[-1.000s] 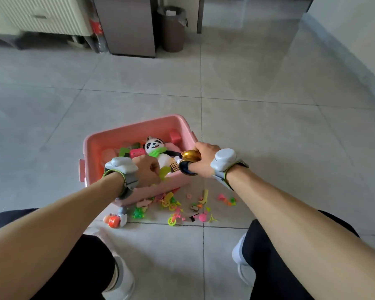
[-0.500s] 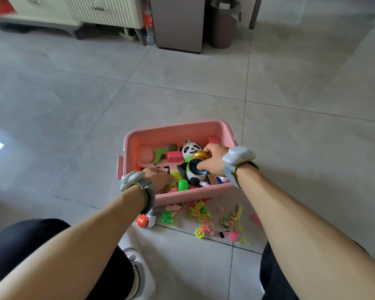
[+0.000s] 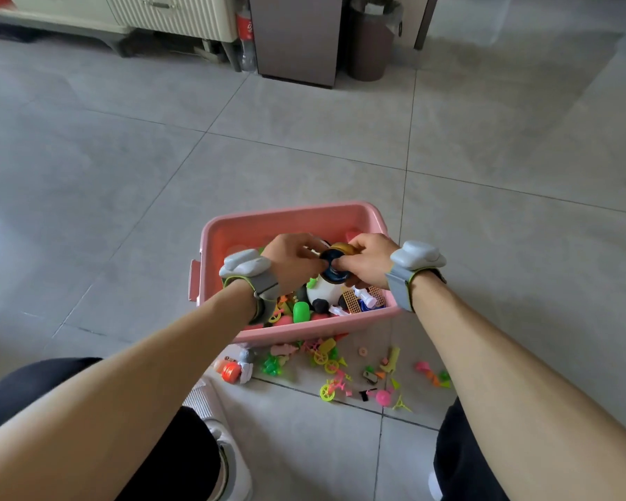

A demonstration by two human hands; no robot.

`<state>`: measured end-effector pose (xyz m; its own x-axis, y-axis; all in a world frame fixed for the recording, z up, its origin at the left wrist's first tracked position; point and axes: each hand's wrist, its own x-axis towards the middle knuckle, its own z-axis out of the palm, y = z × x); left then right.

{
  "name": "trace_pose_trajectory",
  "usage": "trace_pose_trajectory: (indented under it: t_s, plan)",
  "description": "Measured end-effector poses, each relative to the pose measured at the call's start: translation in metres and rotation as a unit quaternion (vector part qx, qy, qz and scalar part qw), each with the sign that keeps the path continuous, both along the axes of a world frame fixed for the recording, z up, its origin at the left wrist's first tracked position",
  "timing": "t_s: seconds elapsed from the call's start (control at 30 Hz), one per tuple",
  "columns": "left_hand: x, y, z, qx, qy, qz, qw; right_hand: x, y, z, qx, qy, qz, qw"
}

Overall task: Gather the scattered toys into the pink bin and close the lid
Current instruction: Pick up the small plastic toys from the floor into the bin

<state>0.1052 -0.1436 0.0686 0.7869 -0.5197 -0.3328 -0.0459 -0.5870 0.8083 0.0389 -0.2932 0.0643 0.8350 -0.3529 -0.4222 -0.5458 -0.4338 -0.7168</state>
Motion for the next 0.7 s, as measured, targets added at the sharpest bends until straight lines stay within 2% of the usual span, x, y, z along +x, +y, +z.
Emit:
trace_pose_trajectory:
  t_s: [0.1, 0.2, 0.3, 0.4, 0.53, 0.63, 0.7]
  plan:
    - [0.002, 0.003, 0.022, 0.024, -0.089, -0.058, 0.994, -0.012, 0.003, 0.015, 0.057, -0.031, -0.021, 0.998]
    - [0.001, 0.01, 0.037, 0.015, -0.117, -0.071, 0.99, -0.028, 0.008, 0.032, 0.145, -0.069, -0.034, 0.986]
    - [0.0, 0.013, 0.052, -0.028, -0.068, -0.03, 0.997, -0.042, 0.007, 0.043, 0.207, -0.114, -0.057, 0.97]
    - [-0.003, 0.01, 0.065, -0.091, 0.014, 0.025, 0.995, -0.052, 0.002, 0.051, 0.177, -0.143, -0.09, 0.97]
    - [-0.01, 0.001, 0.073, -0.141, 0.064, 0.062, 0.986, -0.057, -0.001, 0.057, 0.183, -0.165, -0.111, 0.963]
    - [-0.014, -0.003, 0.075, -0.155, 0.092, 0.073, 0.981, -0.059, -0.001, 0.057, 0.182, -0.167, -0.078, 0.966]
    - [-0.017, -0.006, 0.076, -0.163, 0.102, 0.078, 0.978, -0.059, 0.0, 0.053, 0.143, -0.151, -0.036, 0.977]
